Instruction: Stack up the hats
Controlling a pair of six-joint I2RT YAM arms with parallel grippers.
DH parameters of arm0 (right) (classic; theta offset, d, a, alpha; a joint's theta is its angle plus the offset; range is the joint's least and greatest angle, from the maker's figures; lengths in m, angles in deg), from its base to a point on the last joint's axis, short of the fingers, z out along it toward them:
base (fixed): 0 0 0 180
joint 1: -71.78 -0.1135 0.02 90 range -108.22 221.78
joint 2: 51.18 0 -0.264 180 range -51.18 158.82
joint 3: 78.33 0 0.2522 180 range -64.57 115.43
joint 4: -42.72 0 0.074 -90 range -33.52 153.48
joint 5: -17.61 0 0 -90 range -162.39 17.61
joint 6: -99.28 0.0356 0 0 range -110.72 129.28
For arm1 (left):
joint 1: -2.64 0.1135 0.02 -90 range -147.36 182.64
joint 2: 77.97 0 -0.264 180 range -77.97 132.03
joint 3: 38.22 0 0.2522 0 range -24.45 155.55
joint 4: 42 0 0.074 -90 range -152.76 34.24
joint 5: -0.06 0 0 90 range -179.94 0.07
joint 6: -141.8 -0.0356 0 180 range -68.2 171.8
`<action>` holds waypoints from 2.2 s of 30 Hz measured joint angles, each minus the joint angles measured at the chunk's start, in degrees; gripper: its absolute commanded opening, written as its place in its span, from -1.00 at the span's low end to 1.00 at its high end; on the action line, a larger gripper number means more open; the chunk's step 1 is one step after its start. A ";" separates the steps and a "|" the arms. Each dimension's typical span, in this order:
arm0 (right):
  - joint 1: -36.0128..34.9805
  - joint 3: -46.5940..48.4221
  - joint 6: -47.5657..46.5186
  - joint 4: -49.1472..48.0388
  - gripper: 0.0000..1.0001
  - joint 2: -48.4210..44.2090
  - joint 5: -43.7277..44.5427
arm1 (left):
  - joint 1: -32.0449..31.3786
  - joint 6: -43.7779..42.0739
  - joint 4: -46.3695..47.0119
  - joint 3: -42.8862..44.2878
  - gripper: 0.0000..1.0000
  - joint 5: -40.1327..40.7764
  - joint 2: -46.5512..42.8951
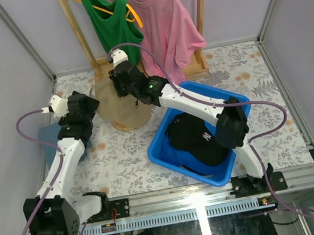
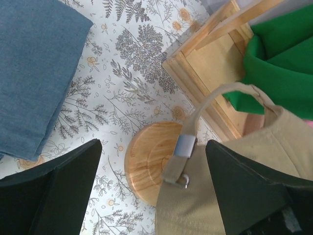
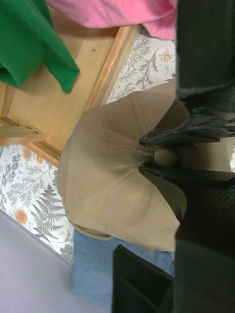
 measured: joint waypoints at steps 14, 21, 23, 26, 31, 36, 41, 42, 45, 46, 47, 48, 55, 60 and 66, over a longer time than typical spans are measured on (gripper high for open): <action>0.00 -4.37 0.17 -1.66 -0.93 -2.93 -3.87 | 4.96 4.59 4.00 2.51 0.72 -3.17 6.95; 0.00 -4.07 0.46 -1.55 -0.87 -2.89 -4.92 | 6.84 4.48 6.45 2.67 0.69 -8.02 8.98; 0.00 -3.65 0.68 -1.40 -0.82 -2.78 -5.20 | 7.10 4.44 7.32 2.84 0.69 -9.38 10.05; 0.00 -3.19 0.83 -1.22 -0.75 -2.64 -5.90 | 7.17 4.13 8.33 3.08 0.68 -11.37 11.85; 0.00 -3.04 0.83 -1.14 -0.58 -2.64 -6.32 | 7.21 3.82 9.14 3.41 0.67 -13.53 14.14; 0.00 -3.04 0.81 -1.14 -0.37 -2.64 -6.32 | 7.23 3.72 9.33 3.52 0.66 -14.05 14.97; 0.00 -3.04 0.76 -1.11 -0.29 -2.64 -6.34 | 7.56 3.69 9.31 3.65 0.65 -13.99 14.97; 0.00 -3.04 0.76 -1.11 -0.27 -2.64 -6.34 | 7.58 3.69 9.31 3.67 0.65 -13.99 14.99; 0.00 -3.04 0.72 -1.09 -0.20 -2.64 -6.36 | 7.61 3.69 9.29 3.67 0.65 -13.94 15.06; 0.00 -3.04 0.63 -1.09 -0.19 -2.64 -6.36 | 7.61 3.72 9.29 3.67 0.65 -13.92 15.08; 0.00 -3.06 0.61 -1.07 -0.18 -2.64 -6.36 | 7.61 3.72 9.27 3.67 0.65 -13.77 15.08; 0.00 -3.06 0.61 -1.07 -0.17 -2.64 -6.36 | 7.61 3.72 9.27 3.67 0.65 -13.68 15.08; 0.00 -3.06 0.59 -1.09 -0.10 -2.64 -6.34 | 7.61 3.72 9.22 3.69 0.64 -13.55 15.10; 0.00 -3.08 0.37 -1.09 -0.10 -2.64 -6.32 | 7.61 3.74 9.18 3.72 0.64 -13.51 15.23; 0.00 -3.08 0.11 -1.09 -0.09 -2.64 -6.23 | 7.61 3.74 8.87 3.74 0.64 -13.07 15.50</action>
